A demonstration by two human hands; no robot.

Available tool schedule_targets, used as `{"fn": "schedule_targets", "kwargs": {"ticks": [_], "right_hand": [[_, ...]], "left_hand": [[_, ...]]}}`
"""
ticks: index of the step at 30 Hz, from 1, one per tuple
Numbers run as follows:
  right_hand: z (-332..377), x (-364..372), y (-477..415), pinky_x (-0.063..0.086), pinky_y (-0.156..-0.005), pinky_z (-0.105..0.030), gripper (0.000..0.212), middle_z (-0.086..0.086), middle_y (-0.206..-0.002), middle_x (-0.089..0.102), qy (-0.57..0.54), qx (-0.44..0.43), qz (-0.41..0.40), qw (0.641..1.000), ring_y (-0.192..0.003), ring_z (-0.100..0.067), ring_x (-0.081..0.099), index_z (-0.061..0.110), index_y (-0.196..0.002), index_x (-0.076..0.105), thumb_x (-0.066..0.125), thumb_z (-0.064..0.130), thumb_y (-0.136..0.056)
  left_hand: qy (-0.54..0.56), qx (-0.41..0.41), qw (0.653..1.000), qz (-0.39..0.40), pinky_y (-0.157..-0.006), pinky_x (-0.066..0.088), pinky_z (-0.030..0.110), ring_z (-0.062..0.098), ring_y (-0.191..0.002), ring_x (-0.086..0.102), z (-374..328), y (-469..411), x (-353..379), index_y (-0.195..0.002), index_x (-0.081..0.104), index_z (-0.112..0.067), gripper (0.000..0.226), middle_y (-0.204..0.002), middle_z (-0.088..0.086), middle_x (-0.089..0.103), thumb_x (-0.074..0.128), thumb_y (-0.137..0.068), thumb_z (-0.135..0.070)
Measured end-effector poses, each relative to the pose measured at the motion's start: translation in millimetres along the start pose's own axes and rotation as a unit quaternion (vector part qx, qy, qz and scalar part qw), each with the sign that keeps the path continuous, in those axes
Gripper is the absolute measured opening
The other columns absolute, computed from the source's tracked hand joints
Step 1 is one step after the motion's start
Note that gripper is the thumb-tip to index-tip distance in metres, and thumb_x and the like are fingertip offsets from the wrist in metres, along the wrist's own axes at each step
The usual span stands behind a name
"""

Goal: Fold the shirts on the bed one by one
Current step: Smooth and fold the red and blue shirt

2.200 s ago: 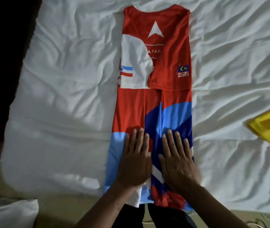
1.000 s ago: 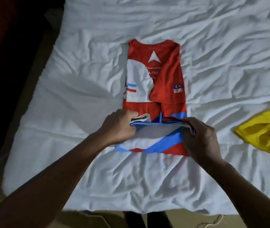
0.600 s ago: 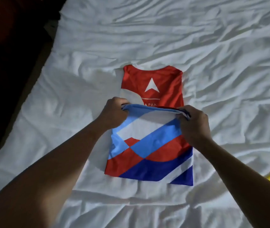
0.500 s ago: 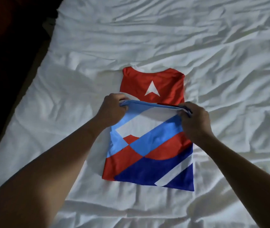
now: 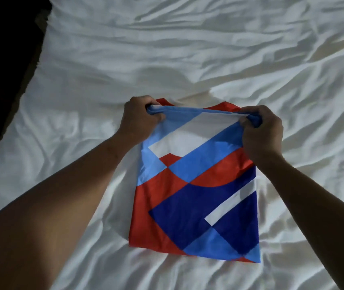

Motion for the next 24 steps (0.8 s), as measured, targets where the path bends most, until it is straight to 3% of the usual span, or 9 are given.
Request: {"fn": "schedule_targets", "kwargs": {"ticks": [3, 5, 8, 11, 14, 16, 18, 21, 24], "right_hand": [[1, 6, -19, 0.047, -0.080, -0.013, 0.023, 0.019, -0.092, 0.065, 0.016, -0.008, -0.020, 1.000, -0.094, -0.004, 0.058, 0.021, -0.110, 0.074, 0.065, 0.008, -0.094], [-2, 11, -28, 0.039, -0.072, -0.001, 0.024, 0.010, -0.098, 0.068, 0.032, -0.018, -0.020, 0.999, -0.093, -0.005, 0.056, 0.019, -0.112, 0.073, 0.066, 0.008, -0.092], [-5, 16, -29, 0.035, -0.078, 0.000, 0.033, -0.003, -0.116, 0.066, 0.067, -0.045, -0.017, 0.997, -0.102, -0.015, 0.056, 0.015, -0.125, 0.066, 0.067, 0.010, -0.092], [-5, 24, -6, 0.033, -0.110, -0.027, 0.048, -0.009, -0.148, 0.050, 0.209, -0.173, -0.050, 0.961, -0.137, -0.029, 0.043, 0.013, -0.142, 0.053, 0.063, 0.018, -0.095], [-13, 47, 31, 0.022, -0.126, -0.049, 0.052, -0.014, -0.165, 0.033, 0.305, -0.271, 0.054, 0.911, -0.155, -0.034, 0.024, 0.010, -0.153, 0.044, 0.047, 0.020, -0.102], [-30, 59, 48, 0.009, -0.129, -0.053, 0.058, -0.013, -0.171, 0.017, 0.390, -0.291, 0.158, 0.859, -0.160, -0.032, 0.006, 0.012, -0.161, 0.029, 0.030, 0.036, -0.108], [-47, 58, 43, 0.003, -0.129, -0.053, 0.065, -0.011, -0.172, 0.011, 0.447, -0.280, 0.186, 0.829, -0.160, -0.031, 0.000, 0.017, -0.165, 0.018, 0.018, 0.049, -0.108], [-56, 46, 28, 0.000, -0.129, -0.053, 0.070, -0.010, -0.173, 0.008, 0.475, -0.219, 0.159, 0.837, -0.160, -0.030, -0.001, 0.016, -0.165, 0.015, 0.014, 0.054, -0.107], [-48, 35, 53, 0.001, -0.129, -0.053, 0.067, -0.013, -0.173, 0.004, 0.420, -0.187, 0.123, 0.880, -0.160, -0.031, -0.007, 0.009, -0.164, 0.018, 0.019, 0.047, -0.109]], "left_hand": [[0.000, -0.014, 1.000, -0.002, -0.058, 0.038, 0.005, -0.012, -0.061, 0.059, 5, -17, 4, -0.089, 0.076, -0.011, 0.021, -0.073, -0.014, 0.067, 0.088, -0.072, -0.010], [0.003, -0.027, 1.000, -0.011, -0.060, 0.040, 0.006, -0.010, -0.065, 0.061, 7, -21, 5, -0.093, 0.074, -0.015, 0.027, -0.073, -0.022, 0.062, 0.090, -0.071, -0.013], [-0.083, 0.005, 0.992, -0.092, -0.080, 0.050, 0.029, 0.018, -0.093, 0.063, 4, -10, 7, -0.118, 0.065, -0.014, 0.050, -0.097, -0.004, 0.061, 0.087, -0.075, -0.025], [-0.177, 0.128, 0.962, -0.166, -0.092, 0.046, 0.044, 0.035, -0.111, 0.056, -18, 23, 18, -0.127, 0.063, -0.011, 0.040, -0.120, 0.014, 0.059, 0.071, -0.090, -0.026], [-0.245, 0.218, 0.943, -0.051, -0.102, 0.046, 0.055, 0.044, -0.130, 0.054, -21, 55, 55, -0.134, 0.065, -0.007, 0.039, -0.140, 0.024, 0.058, 0.060, -0.096, -0.017], [-0.310, 0.194, 0.930, 0.039, -0.117, 0.033, 0.061, 0.042, -0.151, 0.035, -3, 64, 74, -0.152, 0.050, -0.011, 0.051, -0.163, 0.022, 0.038, 0.046, -0.105, -0.032], [-0.339, 0.156, 0.925, 0.069, -0.124, 0.019, 0.062, 0.037, -0.158, 0.019, 19, 57, 76, -0.162, 0.035, -0.015, 0.061, -0.171, 0.018, 0.020, 0.033, -0.108, -0.043], [-0.345, 0.106, 0.931, 0.046, -0.126, 0.011, 0.061, 0.037, -0.160, 0.008, 28, 51, 62, -0.164, 0.027, -0.010, 0.063, -0.173, 0.018, 0.013, 0.032, -0.109, -0.041], [-0.294, 0.118, 0.948, 0.025, -0.127, 0.012, 0.060, 0.038, -0.160, 0.005, 1, 86, 60, -0.162, 0.029, -0.006, 0.058, -0.172, 0.020, 0.014, 0.033, -0.110, -0.031]]}}
Point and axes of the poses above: each hand's wrist, its own y-axis away from the middle knuckle, its own x-axis out of the palm, z = x × y, the point moved 1 cm from there along -y, towards the middle knuckle
